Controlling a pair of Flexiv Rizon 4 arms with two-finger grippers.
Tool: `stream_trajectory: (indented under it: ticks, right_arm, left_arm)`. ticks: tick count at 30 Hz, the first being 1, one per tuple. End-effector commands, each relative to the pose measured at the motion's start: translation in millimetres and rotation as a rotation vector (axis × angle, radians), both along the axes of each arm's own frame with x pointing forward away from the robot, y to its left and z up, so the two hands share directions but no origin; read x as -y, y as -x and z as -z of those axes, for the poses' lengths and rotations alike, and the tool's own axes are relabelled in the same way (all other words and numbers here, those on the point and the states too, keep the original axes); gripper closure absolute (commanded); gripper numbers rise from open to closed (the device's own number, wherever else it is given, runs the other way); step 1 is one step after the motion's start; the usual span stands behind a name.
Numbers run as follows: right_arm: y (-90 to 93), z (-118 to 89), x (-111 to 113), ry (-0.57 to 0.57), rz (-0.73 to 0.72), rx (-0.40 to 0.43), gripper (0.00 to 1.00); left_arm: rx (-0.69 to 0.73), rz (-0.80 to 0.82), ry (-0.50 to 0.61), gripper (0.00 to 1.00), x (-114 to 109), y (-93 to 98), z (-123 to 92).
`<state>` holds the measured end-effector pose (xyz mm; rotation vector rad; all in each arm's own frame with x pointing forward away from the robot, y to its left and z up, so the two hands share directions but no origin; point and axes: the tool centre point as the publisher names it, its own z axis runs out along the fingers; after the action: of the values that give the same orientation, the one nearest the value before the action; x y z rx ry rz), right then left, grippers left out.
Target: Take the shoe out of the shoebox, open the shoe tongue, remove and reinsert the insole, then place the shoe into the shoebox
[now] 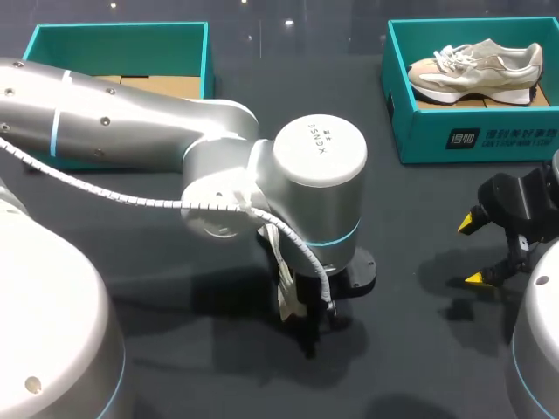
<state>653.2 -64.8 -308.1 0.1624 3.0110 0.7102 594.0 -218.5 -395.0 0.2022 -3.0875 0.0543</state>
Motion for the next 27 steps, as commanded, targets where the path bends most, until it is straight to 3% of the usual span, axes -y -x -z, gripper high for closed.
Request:
stream_trajectory:
  ticks: [1,9,18,27]
  right_arm:
    - [1.6,0.2,-0.4,0.003,0.002,0.002,0.00]
    - [1.6,0.2,-0.4,0.003,0.002,0.002,0.00]
    - [1.6,0.2,-0.4,0.003,0.002,0.002,0.00]
    - [1.6,0.2,-0.4,0.003,0.002,0.002,0.00]
  left_arm:
    - [-0.018,0.014,0.016,1.00,-3.5,-2.2,-3.7]
    - [-0.020,0.071,0.048,1.00,-14.9,-12.5,-42.5]
    - [-0.029,0.137,0.088,1.00,-38.2,-39.5,-107.4]
    - [-0.024,0.173,0.052,1.00,-49.7,-70.4,-151.2]
